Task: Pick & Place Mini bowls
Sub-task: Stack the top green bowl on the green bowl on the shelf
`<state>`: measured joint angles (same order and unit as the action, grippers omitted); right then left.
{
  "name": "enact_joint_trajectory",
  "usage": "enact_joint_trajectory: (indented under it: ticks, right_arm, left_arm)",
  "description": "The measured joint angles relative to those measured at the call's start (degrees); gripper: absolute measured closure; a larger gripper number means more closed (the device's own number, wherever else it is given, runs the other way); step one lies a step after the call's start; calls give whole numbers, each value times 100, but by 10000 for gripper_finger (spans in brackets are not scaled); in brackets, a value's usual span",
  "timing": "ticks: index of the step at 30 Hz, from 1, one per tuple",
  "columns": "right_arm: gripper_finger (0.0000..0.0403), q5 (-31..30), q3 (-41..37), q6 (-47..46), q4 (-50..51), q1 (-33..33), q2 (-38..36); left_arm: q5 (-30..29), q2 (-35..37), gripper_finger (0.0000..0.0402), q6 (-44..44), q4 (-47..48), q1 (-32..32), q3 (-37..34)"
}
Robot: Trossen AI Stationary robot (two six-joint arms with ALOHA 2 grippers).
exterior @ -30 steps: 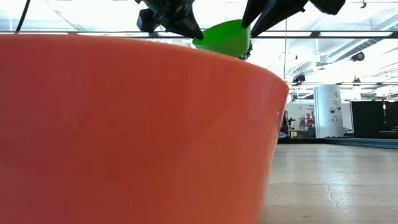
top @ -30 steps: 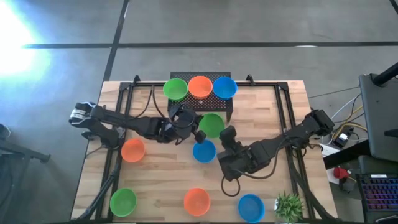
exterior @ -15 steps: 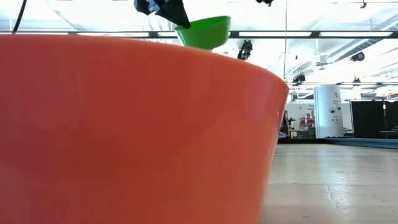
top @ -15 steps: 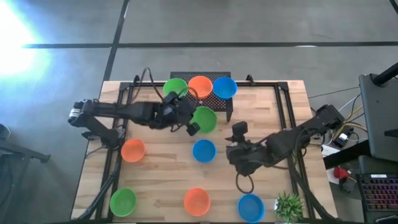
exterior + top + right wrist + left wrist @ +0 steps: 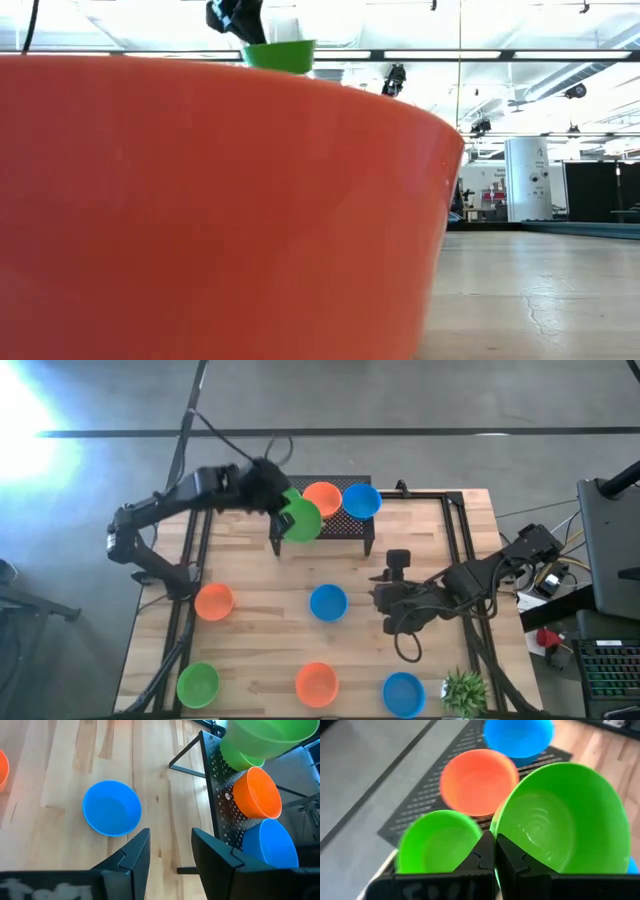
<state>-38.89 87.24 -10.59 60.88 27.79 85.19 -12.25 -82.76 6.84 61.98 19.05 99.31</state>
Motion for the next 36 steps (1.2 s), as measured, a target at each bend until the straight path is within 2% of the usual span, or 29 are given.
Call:
enact_joint_trajectory:
  ticks: [9,13,17,36]
  right_arm:
    - [275,0,0,-82,-2,0,-2]
    - [275,-2,0,-247,-4,0,-2]
    - [273,-2,0,-254,-11,0,0]
    - [282,-7,0,-254,-31,-4,4]
  left_arm:
    - [1415,-12,401,-1110,295,1941,78]
    - [1637,-76,401,-1394,492,2439,78]
    - [1699,-196,401,-1541,489,2619,78]
    - [1894,-802,401,-1530,601,2621,67]
